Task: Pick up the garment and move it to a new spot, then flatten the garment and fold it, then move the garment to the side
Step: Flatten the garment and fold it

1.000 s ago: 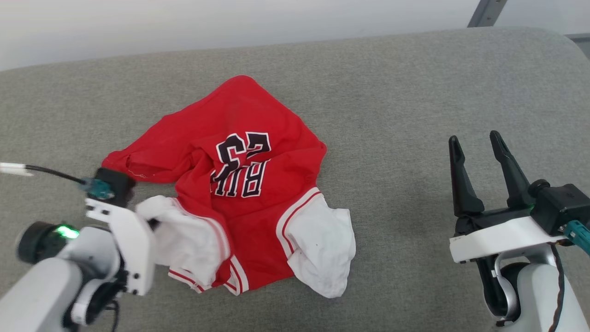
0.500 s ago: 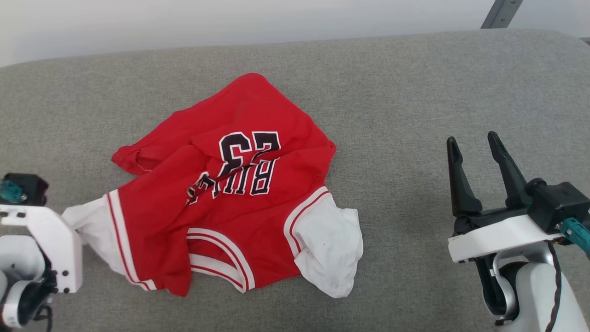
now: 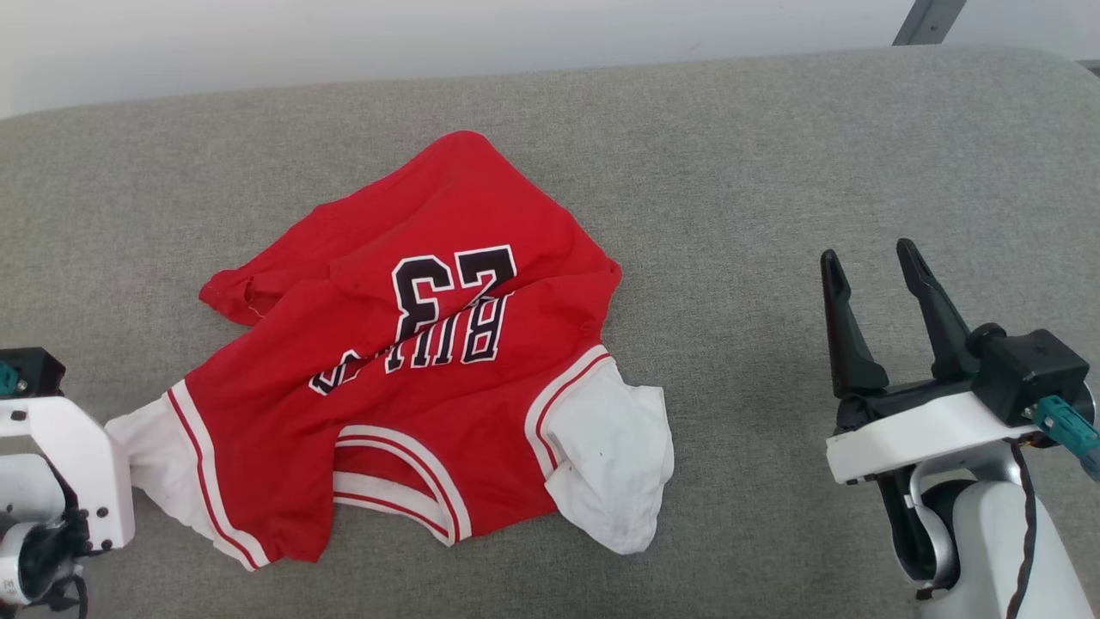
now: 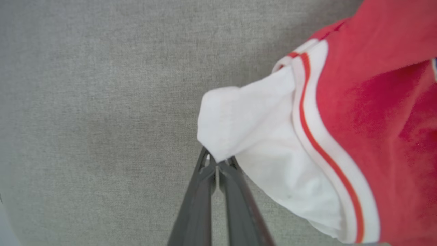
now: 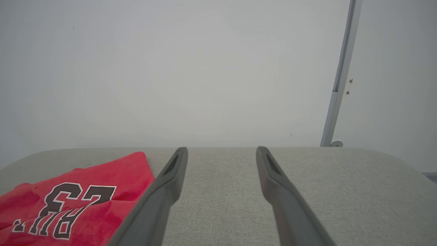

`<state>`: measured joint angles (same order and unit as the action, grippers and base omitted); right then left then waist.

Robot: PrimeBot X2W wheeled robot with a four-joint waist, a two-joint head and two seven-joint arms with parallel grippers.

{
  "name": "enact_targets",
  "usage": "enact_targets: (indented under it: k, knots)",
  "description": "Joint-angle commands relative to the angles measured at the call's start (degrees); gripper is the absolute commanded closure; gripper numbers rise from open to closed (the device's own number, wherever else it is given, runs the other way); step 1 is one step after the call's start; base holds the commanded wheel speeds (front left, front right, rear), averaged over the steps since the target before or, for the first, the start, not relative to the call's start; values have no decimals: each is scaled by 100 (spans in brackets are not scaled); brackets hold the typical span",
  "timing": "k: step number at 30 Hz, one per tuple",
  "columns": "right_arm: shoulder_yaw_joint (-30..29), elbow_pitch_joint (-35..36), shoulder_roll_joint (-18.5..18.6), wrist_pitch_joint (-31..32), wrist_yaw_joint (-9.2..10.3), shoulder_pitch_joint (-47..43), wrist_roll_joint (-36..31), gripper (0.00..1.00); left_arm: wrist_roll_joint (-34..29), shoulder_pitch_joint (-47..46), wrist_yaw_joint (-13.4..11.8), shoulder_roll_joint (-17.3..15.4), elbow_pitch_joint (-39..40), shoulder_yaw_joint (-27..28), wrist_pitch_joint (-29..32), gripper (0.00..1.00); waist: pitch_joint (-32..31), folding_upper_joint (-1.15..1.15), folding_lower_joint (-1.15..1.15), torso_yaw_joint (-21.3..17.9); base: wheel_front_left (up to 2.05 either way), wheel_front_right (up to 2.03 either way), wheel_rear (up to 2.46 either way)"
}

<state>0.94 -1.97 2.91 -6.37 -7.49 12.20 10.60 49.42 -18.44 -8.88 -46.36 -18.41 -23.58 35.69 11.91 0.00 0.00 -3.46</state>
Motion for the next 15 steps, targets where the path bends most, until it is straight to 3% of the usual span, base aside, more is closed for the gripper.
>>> enact_targets:
  k: [1,2,3,9,15]
  knots:
    - [20,5,1,18,0,33,29,0,15,-73,34,3,-44,6,-51,65,4,0,0,-3,0,0,0]
    - [31,10,0,20,0,44,31,0,62,-126,83,46,-82,12,-42,27,10,0,0,-3,0,0,0]
    - [37,19,1,30,0,55,26,0,87,-176,133,69,-107,16,-29,0,16,0,0,1,0,0,0]
    - [59,80,1,82,0,65,-39,0,296,-394,323,92,-172,21,275,0,65,0,0,26,0,0,0]
    - [91,153,1,198,0,61,-112,0,366,-617,335,86,-197,-20,547,0,134,0,0,39,0,0,0]
